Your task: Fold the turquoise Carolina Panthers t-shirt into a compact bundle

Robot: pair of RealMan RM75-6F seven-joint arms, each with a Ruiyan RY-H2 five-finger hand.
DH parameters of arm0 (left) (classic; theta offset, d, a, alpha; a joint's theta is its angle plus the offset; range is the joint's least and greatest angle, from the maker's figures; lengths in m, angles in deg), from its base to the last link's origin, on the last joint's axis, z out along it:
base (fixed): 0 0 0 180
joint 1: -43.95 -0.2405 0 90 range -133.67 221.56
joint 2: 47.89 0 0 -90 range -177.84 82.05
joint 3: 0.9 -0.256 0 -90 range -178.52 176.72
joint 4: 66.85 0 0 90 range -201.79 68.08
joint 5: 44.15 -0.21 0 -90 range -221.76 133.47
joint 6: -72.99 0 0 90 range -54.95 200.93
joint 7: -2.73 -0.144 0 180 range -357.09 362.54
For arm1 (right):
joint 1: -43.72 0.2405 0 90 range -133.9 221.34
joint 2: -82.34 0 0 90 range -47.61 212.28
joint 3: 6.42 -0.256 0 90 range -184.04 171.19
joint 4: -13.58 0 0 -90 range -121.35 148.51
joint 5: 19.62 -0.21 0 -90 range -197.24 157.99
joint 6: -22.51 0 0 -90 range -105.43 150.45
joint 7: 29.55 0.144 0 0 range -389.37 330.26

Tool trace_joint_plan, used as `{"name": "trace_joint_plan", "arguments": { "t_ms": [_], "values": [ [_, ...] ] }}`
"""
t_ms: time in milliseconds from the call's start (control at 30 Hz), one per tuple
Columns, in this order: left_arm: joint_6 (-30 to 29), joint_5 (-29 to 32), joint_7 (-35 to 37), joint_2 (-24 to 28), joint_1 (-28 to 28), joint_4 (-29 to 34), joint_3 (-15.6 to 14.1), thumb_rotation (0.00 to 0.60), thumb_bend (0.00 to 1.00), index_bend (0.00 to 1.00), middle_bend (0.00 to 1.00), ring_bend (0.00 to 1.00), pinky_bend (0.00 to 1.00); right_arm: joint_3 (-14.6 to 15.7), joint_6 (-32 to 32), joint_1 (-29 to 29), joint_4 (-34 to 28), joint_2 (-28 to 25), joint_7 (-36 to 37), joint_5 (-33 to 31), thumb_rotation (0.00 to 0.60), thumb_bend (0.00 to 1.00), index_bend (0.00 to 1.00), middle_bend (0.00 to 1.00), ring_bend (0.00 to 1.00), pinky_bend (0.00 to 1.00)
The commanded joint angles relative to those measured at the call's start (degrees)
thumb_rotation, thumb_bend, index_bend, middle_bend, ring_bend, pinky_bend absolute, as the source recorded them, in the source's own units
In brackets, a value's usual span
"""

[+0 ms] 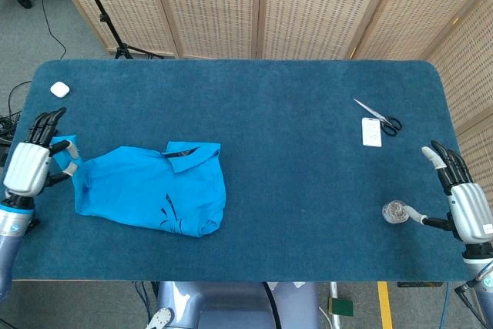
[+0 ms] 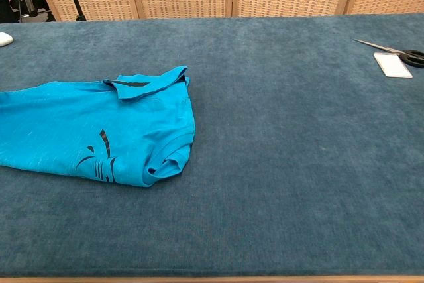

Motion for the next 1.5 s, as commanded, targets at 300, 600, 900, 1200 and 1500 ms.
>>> {"name": "trace_joint_plan", "arguments": {
  "t_ms": [300,600,900,1200,1500],
  "values": [
    [8.06,-7.17,-28.76,-8.71,9.49,22.89,-1.04,0.6,0.53,0.77,0.0,0.0,0.0,-0.2,-0.69,-0.38,0.19,-1.11,3.16,0.08,0.6,0.0,0.0,0.0,0.0,0.0],
    [9.34,-11.5,-27.31,-16.23,8.57,17.64,-7.64,0.6,0.52,0.77,0.0,0.0,0.0,-0.25,-1.1,-0.61,0.11,-1.44,3.86,0.19,0.6,0.0,0.0,0.0,0.0,0.0],
    [9.34,-12.29,-23.85,-21.46,7.91,10.61,-9.24,0.6,0.49,0.77,0.0,0.0,0.0,-0.4,-1.01,-0.62,0.09,-1.47,3.92,-0.08,0.6,0.0,0.0,0.0,0.0,0.0],
    [9.27,-12.6,-22.16,-21.88,7.31,9.9,-10.38,0.6,0.27,0.22,0.0,0.0,0.0,-0.37,-0.82,-0.56,0.03,-1.44,3.72,0.0,0.6,0.0,0.0,0.0,0.0,0.0],
    [5.58,-12.84,-20.54,-18.36,7.58,15.64,-7.71,0.6,0.15,0.0,0.0,0.0,0.0,-0.37,-0.74,-0.57,-0.06,-1.49,3.65,-0.03,0.6,0.0,0.0,0.0,0.0,0.0]
  ]
}}
